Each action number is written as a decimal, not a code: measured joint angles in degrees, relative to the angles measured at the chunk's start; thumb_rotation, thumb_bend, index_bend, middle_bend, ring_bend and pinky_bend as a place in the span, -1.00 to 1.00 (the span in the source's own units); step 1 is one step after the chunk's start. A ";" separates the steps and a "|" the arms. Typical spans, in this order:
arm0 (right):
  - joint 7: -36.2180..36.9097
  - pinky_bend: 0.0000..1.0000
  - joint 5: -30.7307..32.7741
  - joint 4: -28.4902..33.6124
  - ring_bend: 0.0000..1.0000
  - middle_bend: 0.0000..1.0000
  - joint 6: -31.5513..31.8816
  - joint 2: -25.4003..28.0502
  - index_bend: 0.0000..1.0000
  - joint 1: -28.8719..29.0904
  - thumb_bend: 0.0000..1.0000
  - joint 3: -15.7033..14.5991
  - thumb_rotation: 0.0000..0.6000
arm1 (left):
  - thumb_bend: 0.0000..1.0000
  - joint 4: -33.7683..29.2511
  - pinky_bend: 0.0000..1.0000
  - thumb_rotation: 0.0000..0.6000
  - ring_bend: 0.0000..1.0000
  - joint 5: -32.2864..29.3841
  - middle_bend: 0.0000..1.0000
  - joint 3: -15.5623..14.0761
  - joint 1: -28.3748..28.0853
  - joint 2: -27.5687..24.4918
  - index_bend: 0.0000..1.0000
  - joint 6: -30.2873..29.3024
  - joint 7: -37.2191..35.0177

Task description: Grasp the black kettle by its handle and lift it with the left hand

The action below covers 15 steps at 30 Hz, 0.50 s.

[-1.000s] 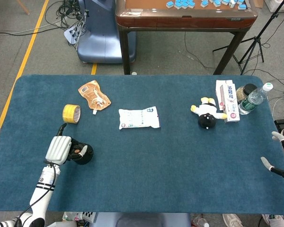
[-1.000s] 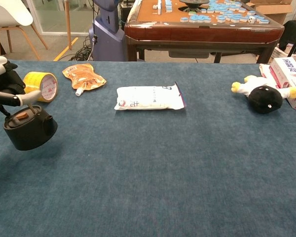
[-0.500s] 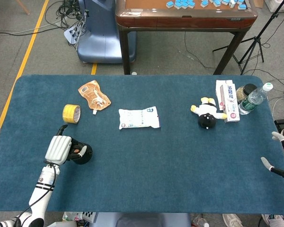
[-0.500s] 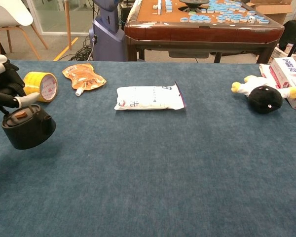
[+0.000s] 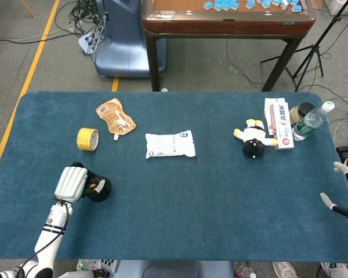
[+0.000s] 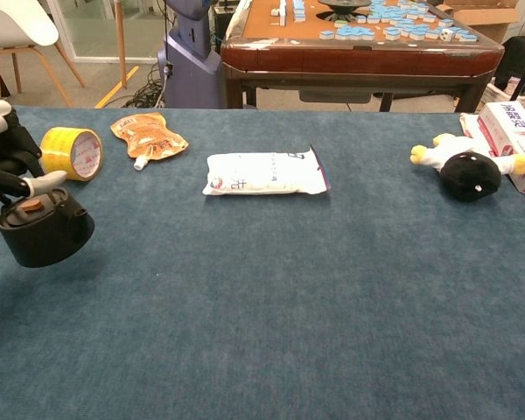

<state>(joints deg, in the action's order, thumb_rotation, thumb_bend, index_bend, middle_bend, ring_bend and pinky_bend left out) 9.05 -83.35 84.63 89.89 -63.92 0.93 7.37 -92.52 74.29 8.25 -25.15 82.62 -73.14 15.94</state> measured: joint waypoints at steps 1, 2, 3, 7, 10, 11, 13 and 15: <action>-0.01 -0.46 0.01 -0.02 -0.60 -0.37 0.00 -0.02 -0.57 0.01 -0.57 0.01 1.00 | -0.33 0.03 -0.24 0.60 0.87 -0.02 1.00 -0.03 -0.01 -0.01 1.00 0.05 0.16; -0.01 -0.46 0.03 -0.02 -0.60 -0.37 -0.01 -0.02 -0.57 0.01 -0.57 0.02 1.00 | -0.33 0.06 -0.22 0.61 0.87 -0.09 1.00 -0.06 -0.03 -0.02 1.00 0.16 0.39; 0.00 -0.46 0.03 -0.02 -0.60 -0.37 -0.04 -0.03 -0.57 0.02 -0.57 0.02 1.00 | -0.33 0.04 -0.20 0.62 0.88 -0.15 1.00 -0.07 -0.03 -0.04 1.00 0.24 0.42; -0.08 -0.46 0.02 0.03 -0.60 -0.37 -0.13 -0.04 -0.57 0.11 -0.57 0.07 1.00 | -0.33 0.00 -0.19 0.62 0.87 -0.27 1.00 0.06 -0.03 -0.07 1.00 0.28 0.24; -0.12 -0.46 0.05 0.03 -0.60 -0.37 -0.26 -0.06 -0.57 0.17 -0.57 0.07 1.00 | -0.33 0.01 -0.19 0.60 0.87 -0.32 1.00 0.11 -0.02 -0.01 1.00 0.30 0.21; -0.13 -0.46 0.05 0.04 -0.60 -0.37 -0.30 -0.07 -0.57 0.19 -0.57 0.07 1.00 | -0.33 0.05 -0.19 0.60 0.87 -0.32 1.00 0.12 -0.02 -0.01 1.00 0.30 0.27; -0.15 -0.46 0.06 0.03 -0.60 -0.37 -0.38 -0.09 -0.57 0.21 -0.57 0.05 1.00 | -0.33 0.18 -0.19 0.61 0.87 -0.28 1.00 0.07 -0.02 0.07 1.00 0.29 0.45; -0.16 -0.46 0.08 0.04 -0.60 -0.37 -0.41 -0.08 -0.57 0.22 -0.57 0.04 1.00 | -0.33 0.24 -0.19 0.60 0.87 -0.32 1.00 0.07 -0.01 0.14 1.00 0.34 0.40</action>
<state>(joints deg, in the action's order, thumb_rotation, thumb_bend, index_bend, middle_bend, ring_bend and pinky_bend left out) 8.89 -83.27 84.66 89.48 -63.99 1.15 7.42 -92.28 73.97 8.32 -25.17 82.76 -72.81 16.33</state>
